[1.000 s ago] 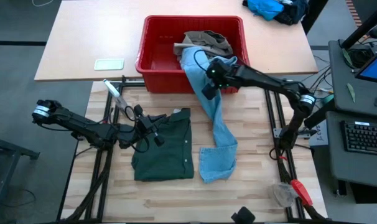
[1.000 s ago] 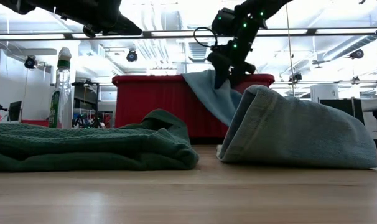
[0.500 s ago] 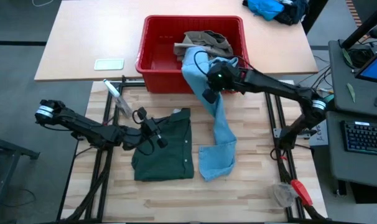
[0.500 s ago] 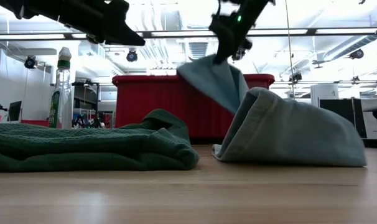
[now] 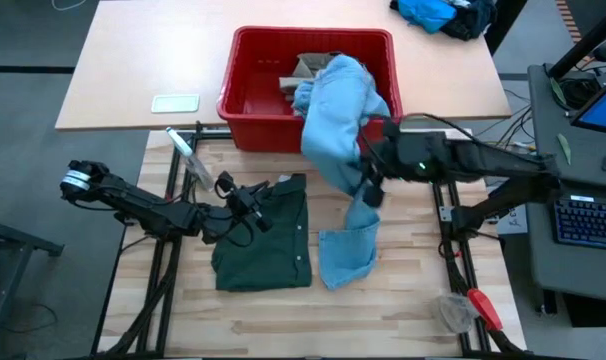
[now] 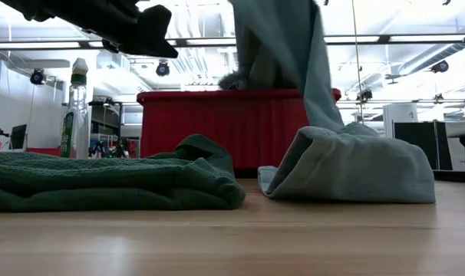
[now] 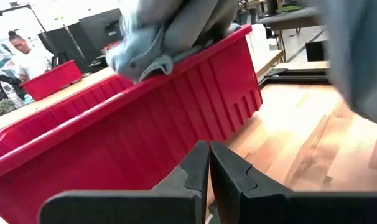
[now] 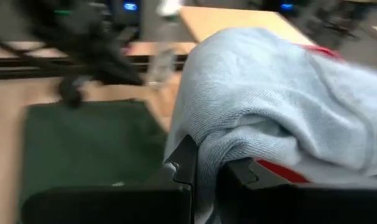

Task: Fold Laundry from Bin
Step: Fold the blue jeans

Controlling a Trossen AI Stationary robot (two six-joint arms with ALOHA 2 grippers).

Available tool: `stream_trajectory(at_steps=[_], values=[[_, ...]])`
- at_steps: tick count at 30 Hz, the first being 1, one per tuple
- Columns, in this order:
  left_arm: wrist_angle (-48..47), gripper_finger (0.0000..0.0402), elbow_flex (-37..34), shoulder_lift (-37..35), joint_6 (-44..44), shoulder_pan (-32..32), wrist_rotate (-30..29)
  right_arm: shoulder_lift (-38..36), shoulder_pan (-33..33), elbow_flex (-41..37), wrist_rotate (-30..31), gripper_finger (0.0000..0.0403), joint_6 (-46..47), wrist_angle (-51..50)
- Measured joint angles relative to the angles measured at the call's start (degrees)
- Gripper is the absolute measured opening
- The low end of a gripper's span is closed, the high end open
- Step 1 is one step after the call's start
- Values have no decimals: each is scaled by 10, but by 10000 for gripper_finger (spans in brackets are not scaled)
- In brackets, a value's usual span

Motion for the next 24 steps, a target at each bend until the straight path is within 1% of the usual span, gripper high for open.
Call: stream_trajectory(at_steps=[5, 8, 10, 13, 16, 24], values=[[0, 0, 0, 0, 0, 0, 0, -6, 78, 0, -19, 24, 66, -92], [0, 0, 0, 0, 0, 0, 0, 7, 119, -6, -79, 23, 96, -149], [0, 0, 0, 0, 0, 0, 0, 20, 144, -14, -97, 23, 116, -168], [0, 0, 0, 0, 0, 0, 0, 40, 163, -29, -99, 32, 138, -171], [0, 0, 0, 0, -1, 0, 0, 57, 165, -38, -111, 59, 142, -174], [0, 0, 0, 0, -4, 0, 0, 71, 163, -36, -111, 158, 151, -190]])
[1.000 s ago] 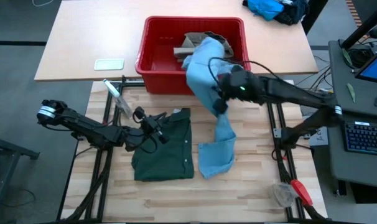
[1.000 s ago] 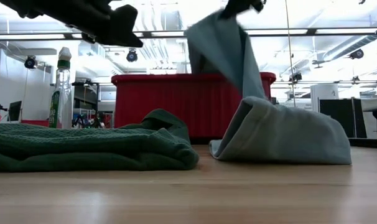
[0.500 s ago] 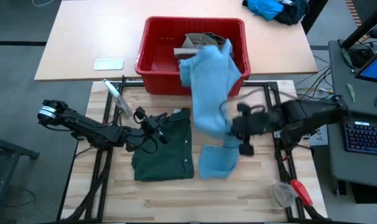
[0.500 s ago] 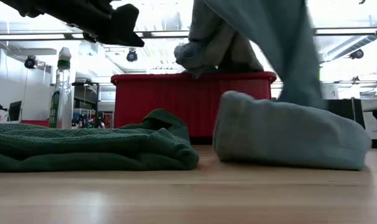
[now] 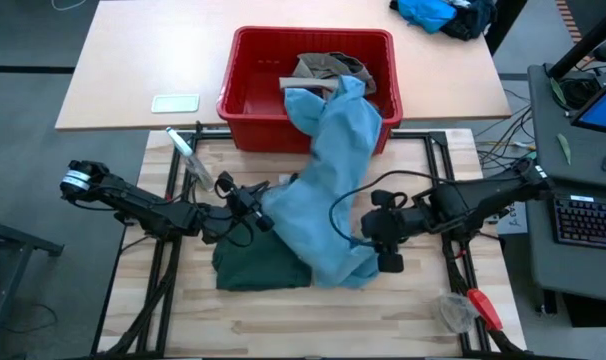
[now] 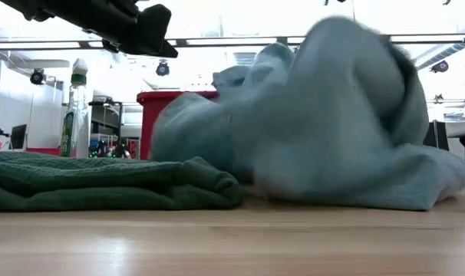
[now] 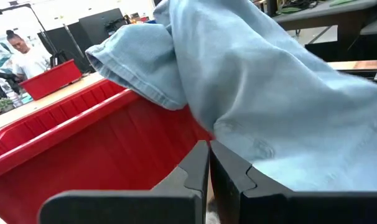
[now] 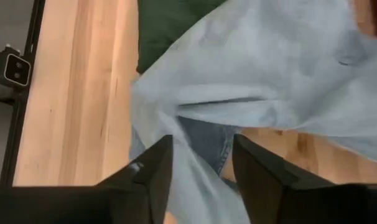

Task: Fold Laundry from Bin
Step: Fold the blue jeans

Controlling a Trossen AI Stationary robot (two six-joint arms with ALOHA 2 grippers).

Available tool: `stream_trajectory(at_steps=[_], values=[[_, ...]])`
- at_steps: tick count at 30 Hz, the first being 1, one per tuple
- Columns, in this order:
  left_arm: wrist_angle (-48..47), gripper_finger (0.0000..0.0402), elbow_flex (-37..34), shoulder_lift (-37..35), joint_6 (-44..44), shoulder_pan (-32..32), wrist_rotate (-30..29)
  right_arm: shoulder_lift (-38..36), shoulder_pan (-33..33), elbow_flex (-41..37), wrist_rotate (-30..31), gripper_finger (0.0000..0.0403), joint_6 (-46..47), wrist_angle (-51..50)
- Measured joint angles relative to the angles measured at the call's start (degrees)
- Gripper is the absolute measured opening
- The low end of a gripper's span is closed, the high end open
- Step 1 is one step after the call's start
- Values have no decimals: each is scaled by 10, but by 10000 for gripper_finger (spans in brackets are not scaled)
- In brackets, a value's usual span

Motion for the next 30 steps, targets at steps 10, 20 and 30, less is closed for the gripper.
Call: stream_trajectory(at_steps=[10, 20, 30], values=[[-17, 4, 0, -2, -83, 0, 96, -4, -10, 0, 66, 231, -24, 32], [-20, 74, 0, -7, -116, -1, 158, 39, -87, -8, 90, 285, -140, 160], [-49, 132, 0, -32, -113, -2, 124, 168, -203, -8, -12, 317, -226, 329]])
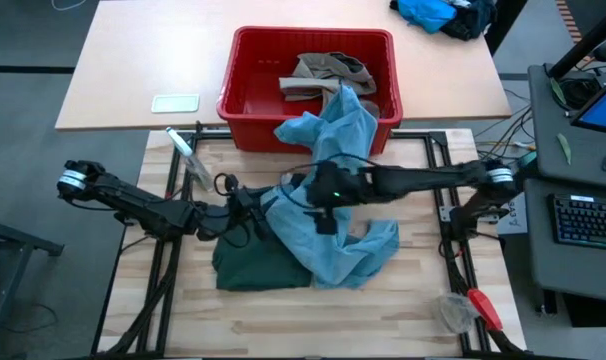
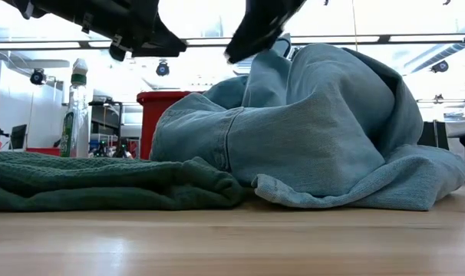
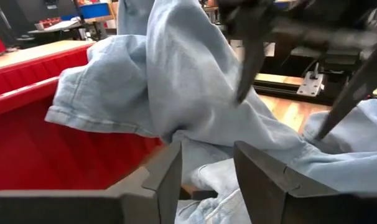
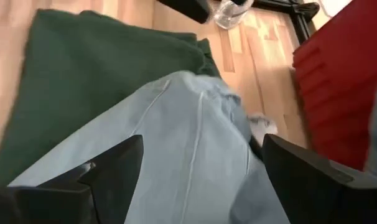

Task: Fold Laundry from Bin
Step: Fold the blue jeans

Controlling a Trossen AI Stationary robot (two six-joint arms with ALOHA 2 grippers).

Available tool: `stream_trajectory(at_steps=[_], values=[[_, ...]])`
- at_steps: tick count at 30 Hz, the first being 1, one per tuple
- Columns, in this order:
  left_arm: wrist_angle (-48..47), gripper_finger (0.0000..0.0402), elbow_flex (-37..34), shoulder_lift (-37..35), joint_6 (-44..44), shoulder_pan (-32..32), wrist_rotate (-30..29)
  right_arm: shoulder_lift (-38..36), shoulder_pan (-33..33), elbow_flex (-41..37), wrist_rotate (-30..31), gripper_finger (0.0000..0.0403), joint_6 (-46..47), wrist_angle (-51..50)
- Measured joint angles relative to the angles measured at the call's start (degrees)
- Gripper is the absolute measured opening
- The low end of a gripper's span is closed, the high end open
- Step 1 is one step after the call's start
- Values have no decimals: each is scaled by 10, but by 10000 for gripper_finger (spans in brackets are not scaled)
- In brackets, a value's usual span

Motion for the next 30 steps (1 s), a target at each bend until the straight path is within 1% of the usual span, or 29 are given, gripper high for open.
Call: stream_trajectory(at_steps=[2, 4, 7, 10, 13, 15, 17, 19, 22, 23, 26, 30], values=[[-15, 138, 0, -12, -2, -1, 0, 26, -19, 0, -23, 318, -8, 35], [-29, 142, 0, -23, -2, -3, 0, 52, -36, 3, -42, 316, -10, 49], [-42, 144, 0, -36, -3, -5, 0, 88, -57, 12, -50, 312, -10, 67], [-54, 145, 0, -42, -3, -5, 0, 121, -74, 20, -80, 306, -9, 75], [-59, 145, 0, -40, -3, -5, 0, 146, -83, 24, -87, 291, 10, 87], [-62, 145, 0, -36, -3, -5, 0, 154, -84, 24, -91, 265, 6, 90], [-64, 145, 0, -30, -3, -5, 0, 154, -84, 24, -93, 221, -1, 94], [-65, 145, 0, -27, -3, -5, 0, 152, -81, 24, -98, 160, -12, 94], [-66, 145, 0, -23, -2, -5, 0, 139, -76, 24, -111, 51, -21, 86], [-67, 145, 0, -23, -2, -5, 0, 132, -73, 24, -111, 32, -24, 82], [-66, 145, 0, -22, -1, -5, 0, 95, -62, 24, -93, 18, -24, 55], [-66, 145, 0, -22, 2, -5, -1, 18, -33, 19, -54, 9, -28, -3]])
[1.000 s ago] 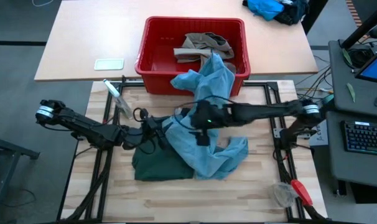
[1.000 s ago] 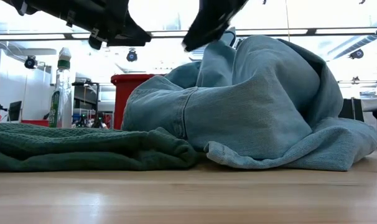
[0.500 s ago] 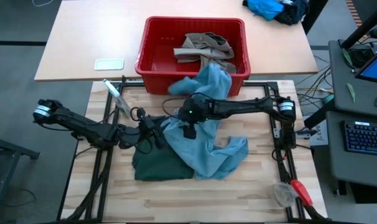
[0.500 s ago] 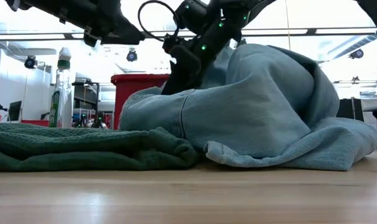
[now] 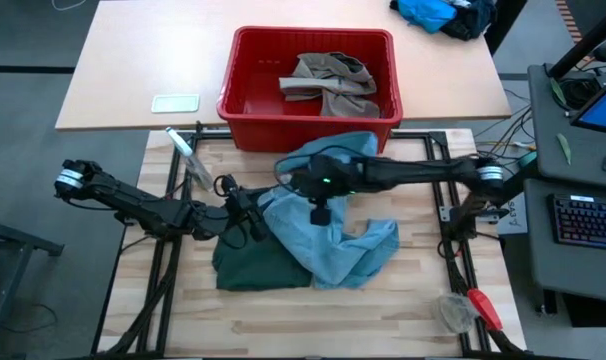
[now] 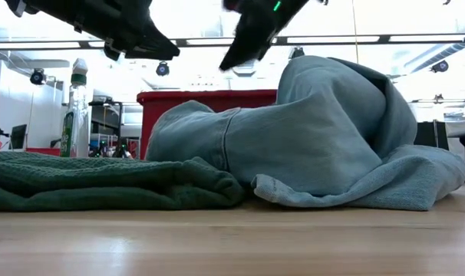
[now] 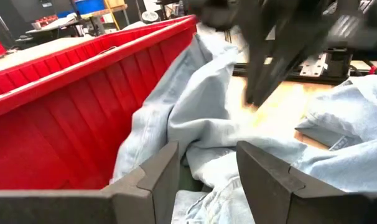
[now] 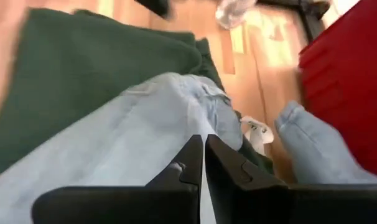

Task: Fold Laundry from Bin
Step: Fold the blue jeans

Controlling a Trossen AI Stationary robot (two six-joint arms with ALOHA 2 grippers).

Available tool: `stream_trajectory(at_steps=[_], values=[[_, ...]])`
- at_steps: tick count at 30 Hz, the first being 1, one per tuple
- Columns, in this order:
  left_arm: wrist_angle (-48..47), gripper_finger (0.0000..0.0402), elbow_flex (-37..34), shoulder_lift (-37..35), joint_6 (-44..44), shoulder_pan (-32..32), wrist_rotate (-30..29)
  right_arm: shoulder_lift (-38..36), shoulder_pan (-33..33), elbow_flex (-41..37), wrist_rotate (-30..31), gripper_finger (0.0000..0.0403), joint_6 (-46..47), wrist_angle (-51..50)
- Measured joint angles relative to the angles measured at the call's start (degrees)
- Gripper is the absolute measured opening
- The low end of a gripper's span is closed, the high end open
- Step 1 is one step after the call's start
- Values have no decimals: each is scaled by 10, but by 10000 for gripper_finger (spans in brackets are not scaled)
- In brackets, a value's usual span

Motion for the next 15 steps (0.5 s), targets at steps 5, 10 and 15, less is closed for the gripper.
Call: stream_trajectory(at_steps=[5, 10, 15], values=[[0, 145, 0, 5, -33, 0, 0, -99, 59, -30, 35, 9, 39, -65], [-28, 159, 0, 35, -96, 16, 118, -182, 112, -95, 56, 9, 102, -70], [-29, 208, 0, 98, -110, 31, 121, -238, 140, -165, 69, 9, 157, -52]])
